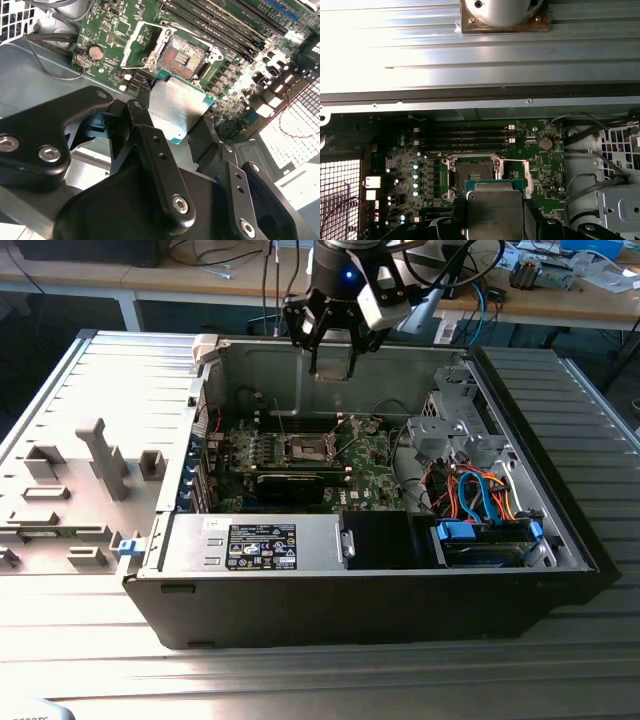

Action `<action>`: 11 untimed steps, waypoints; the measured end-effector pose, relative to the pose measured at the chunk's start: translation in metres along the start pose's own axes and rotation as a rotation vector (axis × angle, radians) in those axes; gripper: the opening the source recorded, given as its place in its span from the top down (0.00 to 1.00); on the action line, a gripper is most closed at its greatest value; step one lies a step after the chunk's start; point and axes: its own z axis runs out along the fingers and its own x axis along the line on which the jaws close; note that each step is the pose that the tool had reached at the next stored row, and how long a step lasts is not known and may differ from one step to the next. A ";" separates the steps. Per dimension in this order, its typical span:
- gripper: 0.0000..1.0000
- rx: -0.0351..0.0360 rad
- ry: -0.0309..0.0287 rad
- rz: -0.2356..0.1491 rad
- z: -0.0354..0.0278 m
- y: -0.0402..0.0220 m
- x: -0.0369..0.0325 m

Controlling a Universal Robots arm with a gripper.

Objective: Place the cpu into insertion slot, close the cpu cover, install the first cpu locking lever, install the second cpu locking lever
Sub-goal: 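Place the cpu into insertion slot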

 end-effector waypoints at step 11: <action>0.45 -0.0001 0.0000 0.000 0.0028 -0.0003 0.0036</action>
